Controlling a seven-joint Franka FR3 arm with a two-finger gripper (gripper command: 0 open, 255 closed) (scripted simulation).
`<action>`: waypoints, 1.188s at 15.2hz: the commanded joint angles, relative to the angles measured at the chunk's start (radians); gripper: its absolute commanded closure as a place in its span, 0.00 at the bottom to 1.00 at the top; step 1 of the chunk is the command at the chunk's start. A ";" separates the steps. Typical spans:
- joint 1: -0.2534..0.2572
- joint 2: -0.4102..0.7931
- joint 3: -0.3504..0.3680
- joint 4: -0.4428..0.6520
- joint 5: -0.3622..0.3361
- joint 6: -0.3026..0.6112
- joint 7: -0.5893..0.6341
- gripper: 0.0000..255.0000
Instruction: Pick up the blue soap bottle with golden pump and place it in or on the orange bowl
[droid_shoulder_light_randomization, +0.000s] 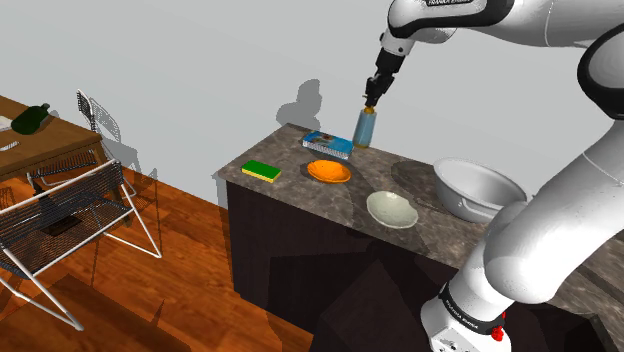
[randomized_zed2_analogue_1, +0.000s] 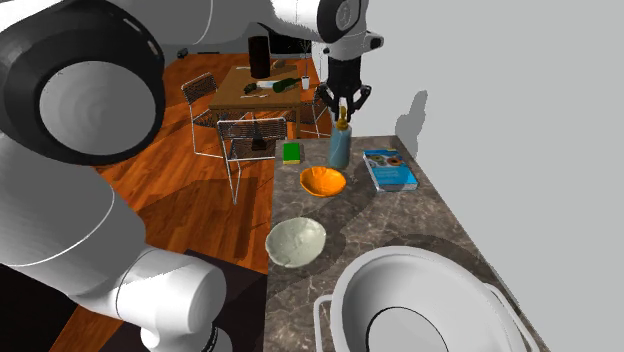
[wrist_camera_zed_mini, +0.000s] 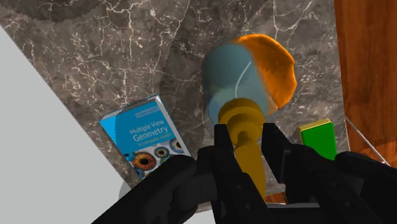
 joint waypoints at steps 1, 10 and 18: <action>0.019 0.039 0.020 0.055 0.014 -0.019 0.035 1.00; 0.062 0.125 0.067 0.152 0.036 -0.035 0.121 1.00; 0.062 0.120 0.067 0.038 0.034 0.074 0.120 1.00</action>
